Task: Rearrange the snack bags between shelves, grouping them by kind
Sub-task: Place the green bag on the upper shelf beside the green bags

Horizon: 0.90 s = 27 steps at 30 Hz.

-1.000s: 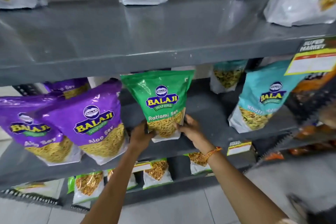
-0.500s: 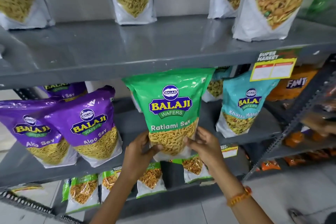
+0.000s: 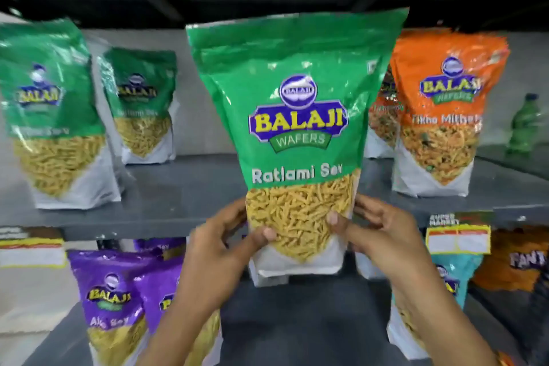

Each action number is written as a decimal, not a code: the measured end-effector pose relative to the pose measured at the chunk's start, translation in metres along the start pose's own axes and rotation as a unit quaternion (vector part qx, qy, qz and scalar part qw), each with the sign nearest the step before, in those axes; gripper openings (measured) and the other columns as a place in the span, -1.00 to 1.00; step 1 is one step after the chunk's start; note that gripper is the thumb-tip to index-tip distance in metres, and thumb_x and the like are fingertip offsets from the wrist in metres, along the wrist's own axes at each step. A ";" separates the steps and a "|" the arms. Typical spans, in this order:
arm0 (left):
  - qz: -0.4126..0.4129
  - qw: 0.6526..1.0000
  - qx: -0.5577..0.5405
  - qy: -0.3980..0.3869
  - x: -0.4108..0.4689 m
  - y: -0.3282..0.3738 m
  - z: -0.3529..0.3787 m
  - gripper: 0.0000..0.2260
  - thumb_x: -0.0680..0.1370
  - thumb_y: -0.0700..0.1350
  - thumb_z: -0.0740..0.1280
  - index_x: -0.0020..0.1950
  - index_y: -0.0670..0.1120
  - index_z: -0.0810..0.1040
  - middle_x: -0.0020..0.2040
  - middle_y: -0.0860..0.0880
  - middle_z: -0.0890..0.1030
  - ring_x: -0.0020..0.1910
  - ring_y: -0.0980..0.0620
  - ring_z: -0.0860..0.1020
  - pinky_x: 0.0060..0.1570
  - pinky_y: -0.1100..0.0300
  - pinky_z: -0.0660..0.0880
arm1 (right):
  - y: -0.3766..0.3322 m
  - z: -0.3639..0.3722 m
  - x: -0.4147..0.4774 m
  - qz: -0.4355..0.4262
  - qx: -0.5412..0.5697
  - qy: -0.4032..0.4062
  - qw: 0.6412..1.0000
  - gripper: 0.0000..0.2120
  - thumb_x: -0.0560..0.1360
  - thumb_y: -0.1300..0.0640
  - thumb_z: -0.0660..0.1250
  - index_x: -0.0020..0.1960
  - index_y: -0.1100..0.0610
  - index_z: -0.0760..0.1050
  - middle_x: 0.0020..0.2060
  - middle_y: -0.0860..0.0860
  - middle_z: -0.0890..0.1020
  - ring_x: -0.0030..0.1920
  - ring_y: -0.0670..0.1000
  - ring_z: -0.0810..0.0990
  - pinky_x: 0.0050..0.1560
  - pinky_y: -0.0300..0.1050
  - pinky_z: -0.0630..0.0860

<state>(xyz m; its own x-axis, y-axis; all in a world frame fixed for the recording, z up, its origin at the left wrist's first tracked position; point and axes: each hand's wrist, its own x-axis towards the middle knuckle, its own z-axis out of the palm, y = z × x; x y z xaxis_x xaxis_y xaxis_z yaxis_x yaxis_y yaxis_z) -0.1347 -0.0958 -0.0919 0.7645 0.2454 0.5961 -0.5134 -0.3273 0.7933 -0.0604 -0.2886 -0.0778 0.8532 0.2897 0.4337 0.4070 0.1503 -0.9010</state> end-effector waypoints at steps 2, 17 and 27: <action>0.029 1.000 0.003 0.008 0.029 0.007 -0.010 -0.74 0.32 -0.09 0.41 -0.01 0.07 0.60 -0.07 0.28 0.69 0.02 0.26 0.60 0.04 0.40 0.49 | -0.012 0.010 0.027 -0.018 0.010 0.004 1.000 -0.69 0.07 -0.06 0.48 -0.20 -0.06 0.64 -0.23 -0.20 0.72 -0.09 -0.09 0.66 -0.17 -0.12 0.59; -0.039 0.996 0.081 -0.026 0.152 -0.062 -0.036 -0.73 0.44 -0.21 0.37 0.14 -0.14 0.52 0.13 -0.17 0.62 0.00 0.05 0.57 -0.09 0.52 0.46 | 0.030 0.056 0.146 0.013 -0.073 0.060 0.995 -0.69 0.27 0.02 0.48 -0.03 0.09 0.60 -0.01 0.13 0.68 -0.06 0.03 0.63 -0.08 -0.05 0.52; -0.116 0.976 0.140 -0.122 0.153 -0.070 -0.045 -0.68 0.27 -0.02 0.52 -0.01 0.07 0.57 0.05 0.03 0.65 0.10 0.05 0.59 0.24 0.07 0.46 | 0.036 0.040 0.146 0.088 -0.150 -0.083 0.981 -0.52 0.22 0.27 0.52 0.11 0.21 0.51 0.12 0.13 0.62 -0.03 -0.02 0.59 -0.10 -0.35 0.52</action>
<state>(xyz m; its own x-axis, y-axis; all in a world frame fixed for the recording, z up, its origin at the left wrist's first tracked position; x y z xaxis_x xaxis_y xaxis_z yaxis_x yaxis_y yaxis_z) 0.0005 0.0062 -0.0511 0.9355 0.1286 0.3292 -0.2148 -0.5328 0.8185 0.0660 -0.2028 -0.0468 0.8644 0.4394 0.2446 0.3572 -0.1939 -0.9137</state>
